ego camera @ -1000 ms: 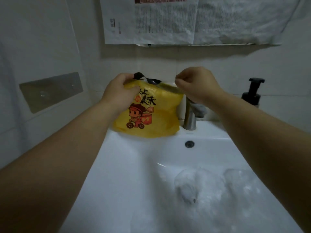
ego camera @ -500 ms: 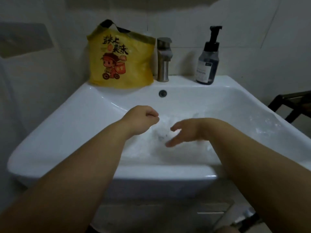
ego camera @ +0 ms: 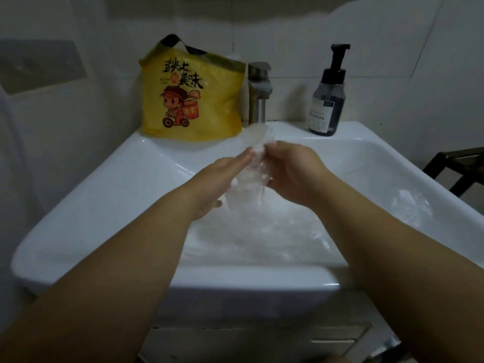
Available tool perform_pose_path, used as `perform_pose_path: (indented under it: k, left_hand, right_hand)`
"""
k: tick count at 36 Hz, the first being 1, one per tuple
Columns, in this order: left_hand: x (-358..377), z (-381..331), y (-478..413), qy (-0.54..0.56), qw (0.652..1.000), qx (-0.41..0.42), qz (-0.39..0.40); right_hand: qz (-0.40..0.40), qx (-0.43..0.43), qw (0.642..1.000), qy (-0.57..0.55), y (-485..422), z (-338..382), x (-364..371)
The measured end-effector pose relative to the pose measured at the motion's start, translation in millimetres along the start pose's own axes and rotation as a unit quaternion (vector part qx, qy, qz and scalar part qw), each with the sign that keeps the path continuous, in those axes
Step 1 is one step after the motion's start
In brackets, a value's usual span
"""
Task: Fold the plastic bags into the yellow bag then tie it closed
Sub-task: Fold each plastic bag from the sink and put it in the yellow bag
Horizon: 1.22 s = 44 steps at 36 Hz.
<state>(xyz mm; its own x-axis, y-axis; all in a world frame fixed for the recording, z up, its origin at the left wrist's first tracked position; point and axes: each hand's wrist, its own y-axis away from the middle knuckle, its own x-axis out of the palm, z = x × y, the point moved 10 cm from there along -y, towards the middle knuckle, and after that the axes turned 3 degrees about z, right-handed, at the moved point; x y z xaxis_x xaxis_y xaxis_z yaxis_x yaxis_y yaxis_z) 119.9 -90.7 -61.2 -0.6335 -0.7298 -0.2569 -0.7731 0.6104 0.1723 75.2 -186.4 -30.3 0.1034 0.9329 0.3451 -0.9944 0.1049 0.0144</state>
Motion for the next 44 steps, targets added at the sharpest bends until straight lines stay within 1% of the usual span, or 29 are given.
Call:
perform_pose_path:
  k: [3, 4, 6, 9, 11, 13, 15, 17, 19, 20, 22, 24, 25, 26, 27, 29, 31, 34, 37, 40, 42, 44]
  left_hand:
    - [-1.5, -5.4, 0.9, 0.042, 0.999, 0.029, 0.008]
    - [-3.3, -7.1, 0.6, 0.049, 0.998, 0.039, -0.001]
    - [-11.4, -10.7, -2.1, 0.085, 0.994, 0.065, -0.035]
    - [-37.1, -12.7, -2.7, 0.150, 0.975, 0.108, -0.125]
    - [-56.5, -13.0, 2.1, 0.130, 0.963, 0.123, -0.202]
    - [-72.5, -14.9, 8.7, 0.107, 0.948, 0.140, -0.265]
    - [-83.2, -9.5, 11.5, 0.100, 0.940, 0.137, -0.296]
    - [-86.2, 1.3, 7.7, 0.120, 0.946, 0.099, -0.285]
    - [-81.9, 8.2, 4.7, 0.148, 0.953, 0.059, -0.257]
    - [-78.4, 9.0, 3.5, 0.171, 0.955, 0.053, -0.238]
    - [-70.0, 2.8, 1.3, 0.192, 0.959, 0.069, -0.194]
    - [-62.6, -3.8, 2.3, 0.185, 0.965, 0.081, -0.167]
    - [-59.2, -5.7, 2.8, 0.179, 0.968, 0.084, -0.154]
    - [-55.6, -7.3, 1.7, 0.174, 0.971, 0.089, -0.139]
    - [-51.5, -9.8, 2.8, 0.165, 0.974, 0.090, -0.125]
    - [-43.1, -12.0, 2.0, 0.163, 0.978, 0.089, -0.091]
    - [-36.2, -12.4, 0.9, 0.184, 0.977, 0.079, -0.067]
    - [-30.5, -12.9, 1.0, 0.224, 0.972, 0.062, -0.046]
    - [-34.2, -13.8, 2.7, 0.265, 0.960, 0.067, -0.059]
    - [-39.6, -12.5, 5.1, 0.301, 0.947, 0.064, -0.089]
    - [-44.6, -10.7, 5.9, 0.344, 0.931, 0.060, -0.107]
    - [-50.3, -7.9, 7.4, 0.374, 0.918, 0.046, -0.123]
  right_hand:
    - [0.007, -0.010, 0.993, -0.118, 0.2, 17.1, 7.5]
    - [-0.005, -0.013, 0.990, -0.138, -1.6, 21.2, 4.3]
    - [-0.040, -0.017, 0.990, -0.136, -4.6, 26.1, -0.6]
    - [-0.080, -0.019, 0.988, -0.130, -11.7, 18.0, -3.3]
    - [-0.137, -0.031, 0.984, -0.112, -12.4, 9.8, -13.2]
    - [-0.188, -0.050, 0.974, -0.118, -12.7, 7.5, -24.5]
    - [-0.195, -0.072, 0.970, -0.126, -11.9, 10.3, -30.0]
    - [-0.143, -0.080, 0.977, -0.136, -12.9, 14.2, -25.3]
    - [-0.074, -0.072, 0.989, -0.104, -12.2, 15.4, -13.1]
    - [-0.059, -0.063, 0.995, -0.059, -10.7, 14.5, -8.6]
    - [-0.081, -0.032, 0.993, 0.084, -10.4, 7.6, -11.4]
    - [-0.093, 0.007, 0.966, 0.242, -12.5, -3.6, -14.0]
    - [-0.084, 0.030, 0.954, 0.287, -13.4, -11.5, -11.6]
    - [-0.068, 0.046, 0.951, 0.300, -15.0, -19.2, -9.3]
    - [-0.045, 0.050, 0.956, 0.284, -16.0, -24.4, -4.7]
    - [0.019, 0.031, 0.977, 0.212, -16.3, -25.2, 11.0]
    - [0.072, 0.031, 0.982, 0.171, -15.0, -24.5, 22.9]
    - [0.100, 0.046, 0.981, 0.163, -11.7, -28.0, 30.7]
    - [0.067, 0.029, 0.979, 0.189, -11.1, -25.3, 26.1]
    - [0.005, 0.006, 0.989, 0.151, -12.7, -18.8, 14.1]
    - [-0.031, 0.010, 0.990, 0.134, -14.3, -18.7, 6.3]
    - [-0.041, 0.025, 0.992, 0.113, -14.1, -20.9, 5.4]
